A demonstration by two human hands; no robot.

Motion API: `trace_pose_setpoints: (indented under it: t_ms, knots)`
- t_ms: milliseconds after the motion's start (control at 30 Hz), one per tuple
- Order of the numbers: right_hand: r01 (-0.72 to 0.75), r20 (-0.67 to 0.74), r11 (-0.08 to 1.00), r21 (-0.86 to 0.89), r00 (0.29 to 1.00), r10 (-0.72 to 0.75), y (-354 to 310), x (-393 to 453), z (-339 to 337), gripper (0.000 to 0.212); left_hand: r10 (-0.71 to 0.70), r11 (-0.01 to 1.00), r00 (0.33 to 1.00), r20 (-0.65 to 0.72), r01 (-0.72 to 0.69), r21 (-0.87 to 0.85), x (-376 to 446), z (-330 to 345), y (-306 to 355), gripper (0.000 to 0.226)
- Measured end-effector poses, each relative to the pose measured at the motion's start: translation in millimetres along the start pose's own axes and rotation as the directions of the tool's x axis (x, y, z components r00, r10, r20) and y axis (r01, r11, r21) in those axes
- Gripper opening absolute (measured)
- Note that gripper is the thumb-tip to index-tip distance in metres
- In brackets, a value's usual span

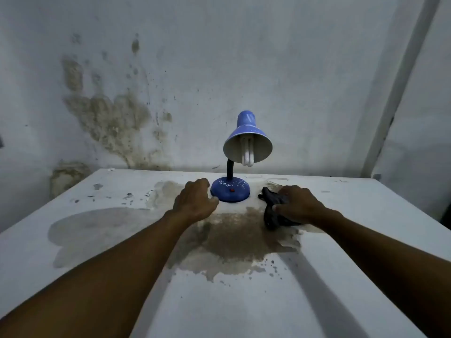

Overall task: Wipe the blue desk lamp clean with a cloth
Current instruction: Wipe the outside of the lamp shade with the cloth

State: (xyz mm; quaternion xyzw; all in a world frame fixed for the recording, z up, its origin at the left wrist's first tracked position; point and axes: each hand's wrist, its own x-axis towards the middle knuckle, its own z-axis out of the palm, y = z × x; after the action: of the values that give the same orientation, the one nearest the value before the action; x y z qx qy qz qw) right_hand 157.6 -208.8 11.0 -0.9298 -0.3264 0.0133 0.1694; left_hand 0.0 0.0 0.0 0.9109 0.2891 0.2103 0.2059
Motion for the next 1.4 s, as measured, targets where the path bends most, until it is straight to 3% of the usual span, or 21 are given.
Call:
trace_pose_setpoints:
  t_ms: [200,367,533,633,767,900,1033,1167,1300,1400]
  knots:
    - [-0.063,-0.010,0.998,-0.013,0.998,0.063,12.5,30.6,28.3,0.046,-0.036,0.999,0.997,0.073,0.034,0.030,33.0,45.4,-1.4,0.058]
    - [-0.164,-0.071,0.984,-0.067,0.985,0.159,26.6,58.1,61.0,0.079,-0.105,0.994,0.990,0.090,0.104,0.014,71.3,82.7,3.5,0.097]
    - [-0.209,-0.093,0.971,-0.115,0.976,0.199,38.6,78.2,76.9,0.084,-0.266,0.964,0.962,0.067,0.265,0.025,100.2,113.4,17.7,0.134]
    - [-0.217,-0.104,0.969,-0.119,0.973,0.206,41.9,82.8,79.3,0.077,-0.342,0.936,0.939,0.035,0.337,0.106,113.8,127.5,27.8,0.147]
    - [-0.185,-0.120,0.969,-0.165,0.979,0.167,37.5,82.0,80.0,0.050,-0.418,0.896,0.908,-0.005,0.414,0.160,128.8,139.2,39.5,0.154]
    - [-0.137,-0.115,0.976,-0.167,0.986,0.119,32.5,79.6,81.0,0.036,-0.439,0.878,0.898,-0.034,0.437,0.194,138.4,147.1,39.9,0.153]
    - [-0.121,-0.150,0.981,-0.151,0.984,0.099,32.6,77.3,78.7,0.032,-0.423,0.879,0.903,-0.076,0.430,0.205,138.2,148.1,36.3,0.144]
    - [-0.110,-0.248,0.994,0.002,0.963,0.107,31.3,75.9,73.1,0.021,-0.398,0.899,0.916,-0.050,0.400,0.179,135.0,140.3,32.6,0.142]
    - [-0.081,-0.322,0.975,0.205,0.936,0.146,28.4,75.8,65.8,0.011,-0.223,0.967,0.974,0.039,0.216,0.138,125.4,132.1,20.0,0.134]
    - [-0.069,-0.336,0.922,0.382,0.919,0.208,23.9,76.3,59.5,0.001,-0.067,0.994,0.981,0.180,0.049,0.099,119.0,121.0,7.6,0.149]
